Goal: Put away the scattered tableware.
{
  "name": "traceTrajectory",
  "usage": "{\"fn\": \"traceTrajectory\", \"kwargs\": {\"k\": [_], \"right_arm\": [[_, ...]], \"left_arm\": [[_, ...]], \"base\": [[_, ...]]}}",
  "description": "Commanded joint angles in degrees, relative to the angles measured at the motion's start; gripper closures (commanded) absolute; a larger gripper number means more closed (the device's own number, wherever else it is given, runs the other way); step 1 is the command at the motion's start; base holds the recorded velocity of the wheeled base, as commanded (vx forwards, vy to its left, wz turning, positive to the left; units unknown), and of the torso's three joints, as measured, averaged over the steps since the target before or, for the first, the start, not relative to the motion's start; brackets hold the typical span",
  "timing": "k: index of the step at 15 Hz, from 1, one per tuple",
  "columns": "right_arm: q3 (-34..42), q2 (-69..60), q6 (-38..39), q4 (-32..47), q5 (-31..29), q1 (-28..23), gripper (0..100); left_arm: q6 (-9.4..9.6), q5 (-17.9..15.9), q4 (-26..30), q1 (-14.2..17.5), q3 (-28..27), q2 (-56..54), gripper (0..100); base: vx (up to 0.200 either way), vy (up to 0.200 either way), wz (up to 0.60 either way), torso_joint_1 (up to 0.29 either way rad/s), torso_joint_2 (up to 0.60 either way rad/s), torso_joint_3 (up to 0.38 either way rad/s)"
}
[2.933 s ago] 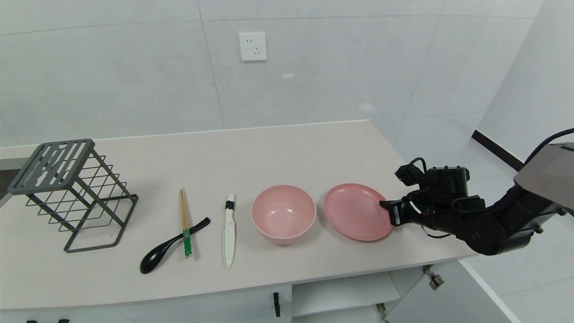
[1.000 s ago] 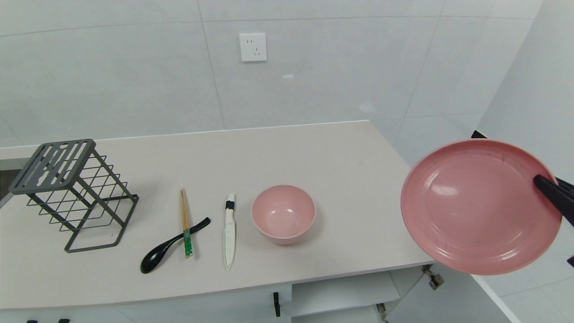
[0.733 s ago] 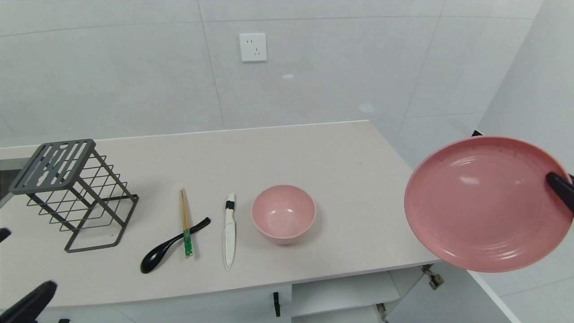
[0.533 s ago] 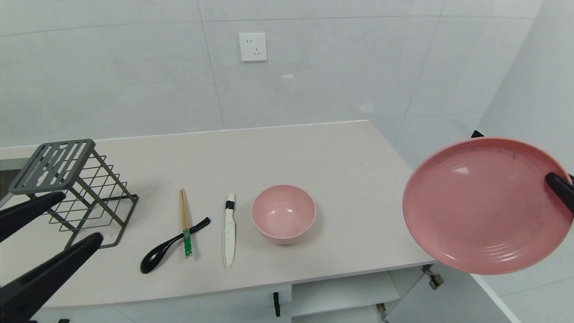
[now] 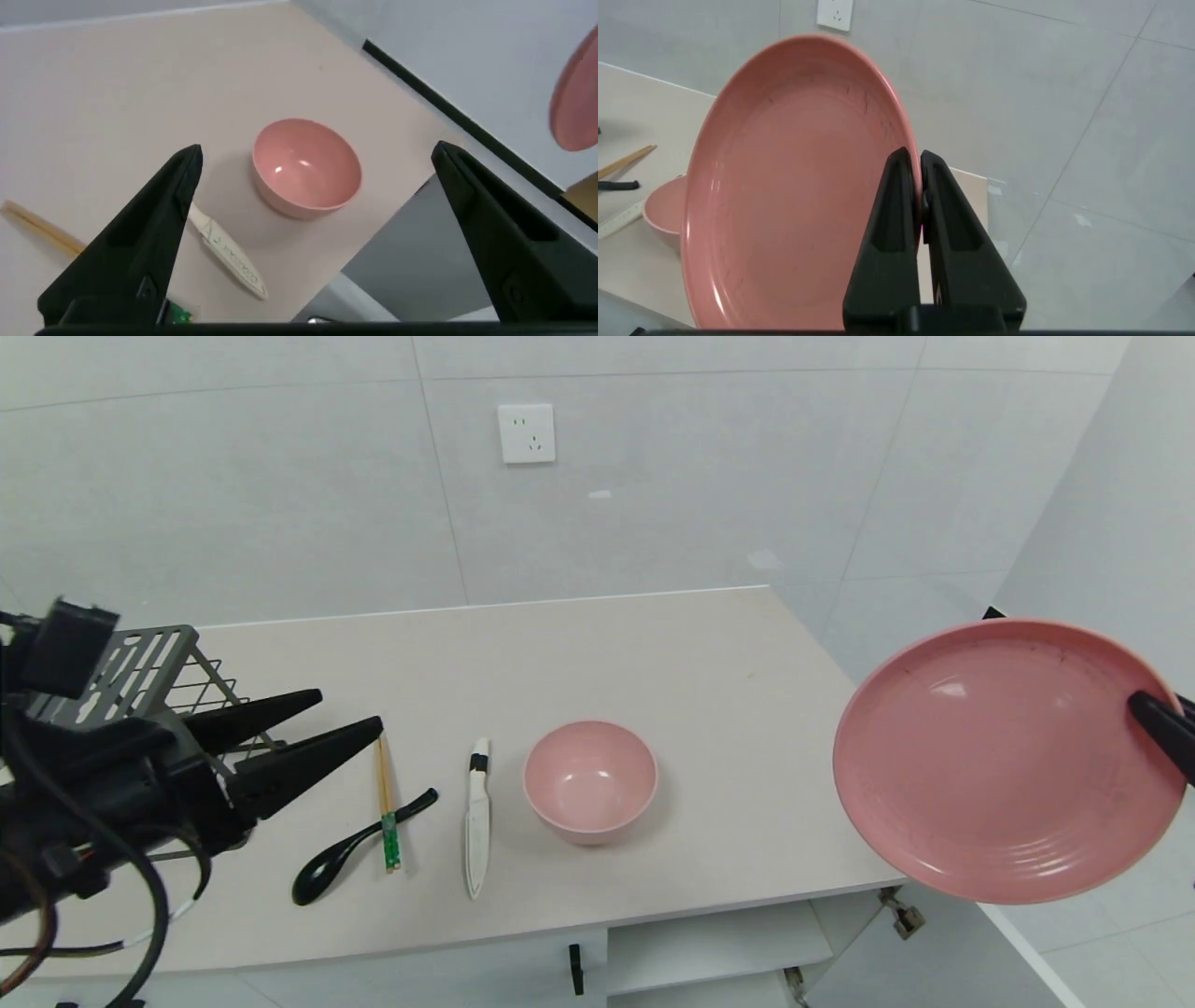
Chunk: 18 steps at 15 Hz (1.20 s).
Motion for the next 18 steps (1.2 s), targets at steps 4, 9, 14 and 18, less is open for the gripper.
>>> {"fn": "traceTrajectory", "kwargs": {"k": [4, 9, 14, 18], "right_arm": [[0.0, 3.0, -0.1, -3.1, 0.0, -0.3, 100], [0.0, 3.7, -0.1, -3.3, 0.0, -0.3, 100], [-0.1, 4.4, -0.1, -3.4, 0.0, -0.2, 100], [-0.2, 4.7, -0.1, -3.6, 0.0, -0.1, 100]], "left_arm": [[0.01, 7.6, 0.0, -6.9, -8.9, 21.9, 0], [0.09, 12.6, -0.1, -10.4, -13.5, 30.2, 0], [0.18, 13.4, -0.6, -11.1, -17.4, 36.9, 0], [0.18, 13.4, -1.8, -11.1, -20.3, 41.9, 0]], "base": [[0.0, 0.0, 0.0, 0.0, 0.0, 0.0], [0.0, 0.0, 0.0, 0.0, 0.0, 0.0], [0.0, 0.0, 0.0, 0.0, 0.0, 0.0], [0.0, 0.0, 0.0, 0.0, 0.0, 0.0]]}}
